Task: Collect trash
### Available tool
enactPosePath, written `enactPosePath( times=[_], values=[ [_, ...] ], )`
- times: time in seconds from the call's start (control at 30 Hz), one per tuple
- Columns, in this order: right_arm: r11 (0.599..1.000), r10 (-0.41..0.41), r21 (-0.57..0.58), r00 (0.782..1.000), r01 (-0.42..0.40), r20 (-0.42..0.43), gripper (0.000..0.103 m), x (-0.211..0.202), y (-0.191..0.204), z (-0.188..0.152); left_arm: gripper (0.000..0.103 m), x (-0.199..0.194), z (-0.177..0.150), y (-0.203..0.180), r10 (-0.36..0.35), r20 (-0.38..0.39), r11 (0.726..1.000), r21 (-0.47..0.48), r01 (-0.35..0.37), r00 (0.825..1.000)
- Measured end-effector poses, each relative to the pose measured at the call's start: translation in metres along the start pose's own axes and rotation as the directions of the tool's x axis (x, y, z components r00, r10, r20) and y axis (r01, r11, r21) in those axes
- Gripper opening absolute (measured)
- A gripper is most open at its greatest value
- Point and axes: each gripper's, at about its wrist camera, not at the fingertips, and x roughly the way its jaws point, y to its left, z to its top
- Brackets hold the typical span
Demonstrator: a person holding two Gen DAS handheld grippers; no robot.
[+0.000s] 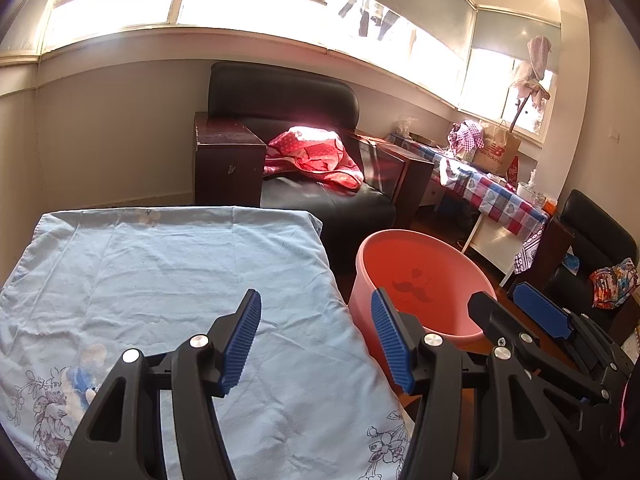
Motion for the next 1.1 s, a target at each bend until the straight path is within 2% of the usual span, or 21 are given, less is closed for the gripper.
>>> enactPosePath(
  times=[1.1],
  values=[
    [1.000,0.003,0.009,1.000,-0.003,-0.011,0.054,0.003,0.008,0.001,0.053,-0.002,-0.007,0.013,0.008,-0.014,1.000,-0.017,-0.008,1.000]
  ],
)
